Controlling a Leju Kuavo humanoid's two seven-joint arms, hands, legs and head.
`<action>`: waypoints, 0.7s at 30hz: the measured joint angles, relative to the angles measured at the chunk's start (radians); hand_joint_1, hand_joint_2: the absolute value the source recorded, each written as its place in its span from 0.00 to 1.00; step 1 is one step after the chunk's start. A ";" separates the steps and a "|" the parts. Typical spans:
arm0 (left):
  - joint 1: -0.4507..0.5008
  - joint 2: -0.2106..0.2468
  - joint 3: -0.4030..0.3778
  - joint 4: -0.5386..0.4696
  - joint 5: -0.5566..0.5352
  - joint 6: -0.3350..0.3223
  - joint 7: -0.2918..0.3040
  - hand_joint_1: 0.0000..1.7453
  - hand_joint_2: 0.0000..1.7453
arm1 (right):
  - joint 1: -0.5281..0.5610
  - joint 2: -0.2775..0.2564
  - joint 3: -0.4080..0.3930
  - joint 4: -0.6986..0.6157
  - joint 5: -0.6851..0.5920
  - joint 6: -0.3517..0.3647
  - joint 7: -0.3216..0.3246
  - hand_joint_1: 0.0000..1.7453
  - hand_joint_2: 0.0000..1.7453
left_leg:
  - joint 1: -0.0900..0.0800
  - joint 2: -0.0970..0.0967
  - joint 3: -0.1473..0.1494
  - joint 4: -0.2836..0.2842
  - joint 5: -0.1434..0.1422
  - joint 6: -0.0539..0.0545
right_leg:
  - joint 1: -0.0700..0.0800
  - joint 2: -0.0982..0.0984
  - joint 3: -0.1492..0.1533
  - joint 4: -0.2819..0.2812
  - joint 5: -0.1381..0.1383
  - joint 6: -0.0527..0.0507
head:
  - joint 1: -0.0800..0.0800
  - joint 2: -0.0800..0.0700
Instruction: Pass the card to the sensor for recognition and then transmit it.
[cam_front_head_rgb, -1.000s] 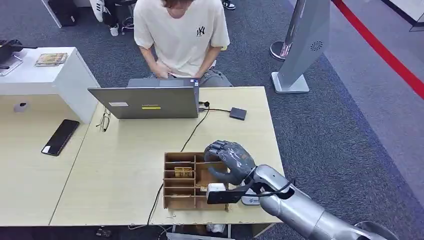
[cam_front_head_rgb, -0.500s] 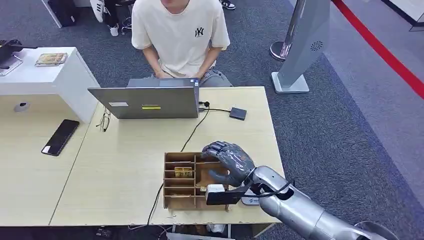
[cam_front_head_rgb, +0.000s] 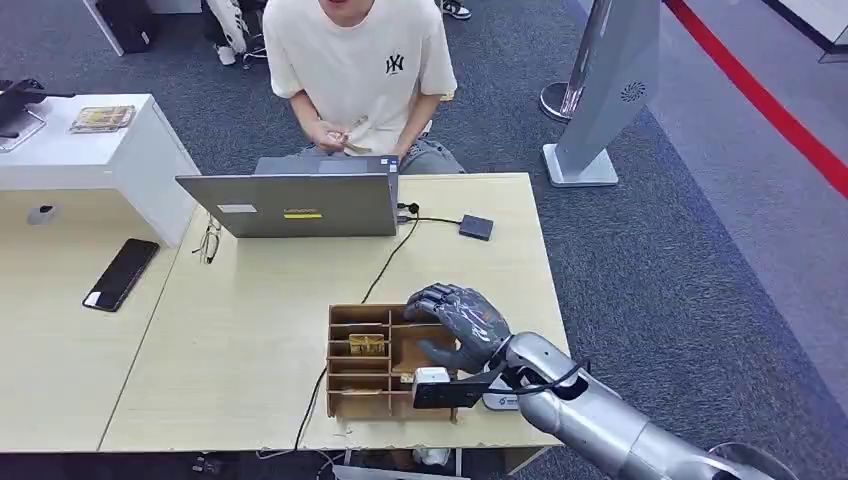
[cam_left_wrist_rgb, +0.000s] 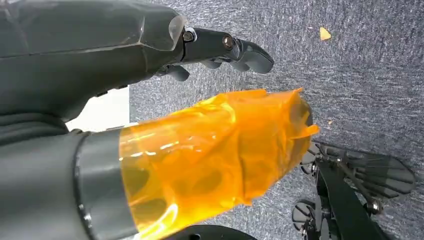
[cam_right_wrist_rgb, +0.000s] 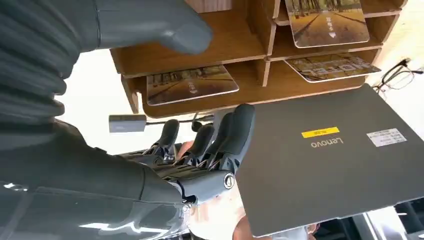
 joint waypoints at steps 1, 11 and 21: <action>0.000 0.000 0.000 0.000 0.000 0.000 0.000 0.00 0.00 | 0.000 0.000 0.000 0.000 0.000 0.000 0.000 0.42 1.00 | 0.000 0.000 0.000 0.000 0.000 0.000 | 0.000 0.000 0.000 0.000 0.000 0.000 | 0.000 0.000; 0.000 0.000 0.000 0.000 0.000 0.000 0.001 0.00 0.00 | -0.002 0.000 0.000 0.014 0.001 -0.002 0.005 0.48 1.00 | 0.000 0.000 0.000 0.000 0.000 0.000 | 0.000 0.000 0.000 0.000 0.000 0.000 | 0.000 0.000; 0.000 0.000 0.000 0.000 0.002 0.000 0.002 0.00 0.00 | -0.013 0.000 -0.001 0.037 0.002 -0.008 0.015 0.70 1.00 | 0.000 0.000 0.000 0.000 0.000 0.000 | 0.000 0.000 0.000 0.000 0.000 0.000 | 0.000 0.000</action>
